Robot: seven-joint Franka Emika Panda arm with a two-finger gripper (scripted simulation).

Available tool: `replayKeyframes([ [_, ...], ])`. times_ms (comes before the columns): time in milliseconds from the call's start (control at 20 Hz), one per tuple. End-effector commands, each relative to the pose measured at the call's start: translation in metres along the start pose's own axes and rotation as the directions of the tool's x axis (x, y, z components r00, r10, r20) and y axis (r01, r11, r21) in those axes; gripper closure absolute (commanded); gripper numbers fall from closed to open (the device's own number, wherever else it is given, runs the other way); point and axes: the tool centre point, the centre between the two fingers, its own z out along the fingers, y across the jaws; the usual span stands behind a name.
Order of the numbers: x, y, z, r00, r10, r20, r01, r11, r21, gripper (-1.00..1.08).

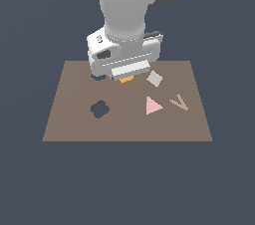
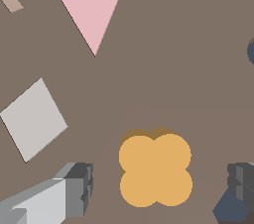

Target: Insert a designated object into the corresponding slot on a board.

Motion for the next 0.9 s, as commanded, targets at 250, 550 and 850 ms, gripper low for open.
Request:
replayKeyframes([
  [250,-0.006,0.000,0.012,0.999,-0.045,-0.002,0.045,0.999,-0.001,-0.92],
  [550,-0.006,0.000,0.020,0.999,-0.042,-0.001,0.042,0.999,-0.001,-0.92],
  [850,-0.006,0.000,0.033,0.999,-0.044,-0.002,0.044,0.999,-0.002,-0.92],
])
